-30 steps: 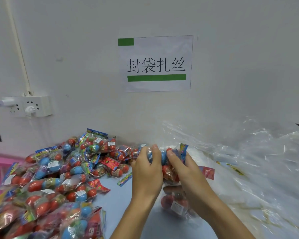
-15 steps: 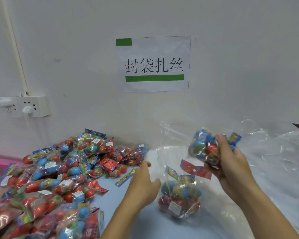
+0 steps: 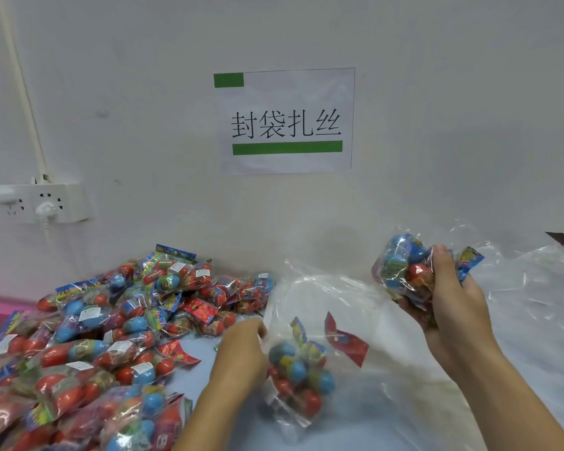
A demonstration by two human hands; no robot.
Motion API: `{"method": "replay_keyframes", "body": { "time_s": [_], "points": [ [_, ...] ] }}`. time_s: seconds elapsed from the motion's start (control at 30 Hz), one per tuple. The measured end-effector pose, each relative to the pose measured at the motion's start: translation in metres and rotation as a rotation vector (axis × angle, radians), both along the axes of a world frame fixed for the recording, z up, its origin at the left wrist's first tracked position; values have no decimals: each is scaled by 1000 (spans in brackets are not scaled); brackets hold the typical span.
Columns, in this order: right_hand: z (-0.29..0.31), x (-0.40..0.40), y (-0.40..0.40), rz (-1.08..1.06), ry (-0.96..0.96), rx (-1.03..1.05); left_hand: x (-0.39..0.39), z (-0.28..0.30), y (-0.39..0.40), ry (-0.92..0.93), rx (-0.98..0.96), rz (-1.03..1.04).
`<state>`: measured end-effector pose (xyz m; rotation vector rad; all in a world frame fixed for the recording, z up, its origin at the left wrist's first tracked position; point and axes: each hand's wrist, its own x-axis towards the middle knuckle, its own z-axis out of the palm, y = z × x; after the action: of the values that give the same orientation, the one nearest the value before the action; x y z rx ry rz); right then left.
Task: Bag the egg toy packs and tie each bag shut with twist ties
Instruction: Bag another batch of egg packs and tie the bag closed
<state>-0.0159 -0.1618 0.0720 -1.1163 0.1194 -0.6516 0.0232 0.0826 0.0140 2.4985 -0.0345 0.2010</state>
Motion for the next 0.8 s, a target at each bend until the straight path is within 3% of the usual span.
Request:
{"method": "replay_keyframes", "body": {
  "time_s": [0.1,0.2,0.3,0.4,0.47,0.63,0.8],
  "points": [
    [-1,1,0,-46,4,-12,1,6,-5,-227,-73,105],
    [-3,4,0,-65,2,-40,-4,13,-20,-490,-170,-40],
    [-7,5,2,-61,2,-72,-12,9,-36,-383,-102,-299],
    [-8,6,3,-62,3,-105,-17,3,-44,-220,98,-379],
    [-8,6,2,-66,4,-105,-19,8,-44,-175,98,-401],
    [-6,5,-1,-79,-9,-93,-29,21,-41,-233,-109,-432],
    [-5,2,-1,-38,0,-124,-25,22,-42,-347,39,-415]
  ]
}}
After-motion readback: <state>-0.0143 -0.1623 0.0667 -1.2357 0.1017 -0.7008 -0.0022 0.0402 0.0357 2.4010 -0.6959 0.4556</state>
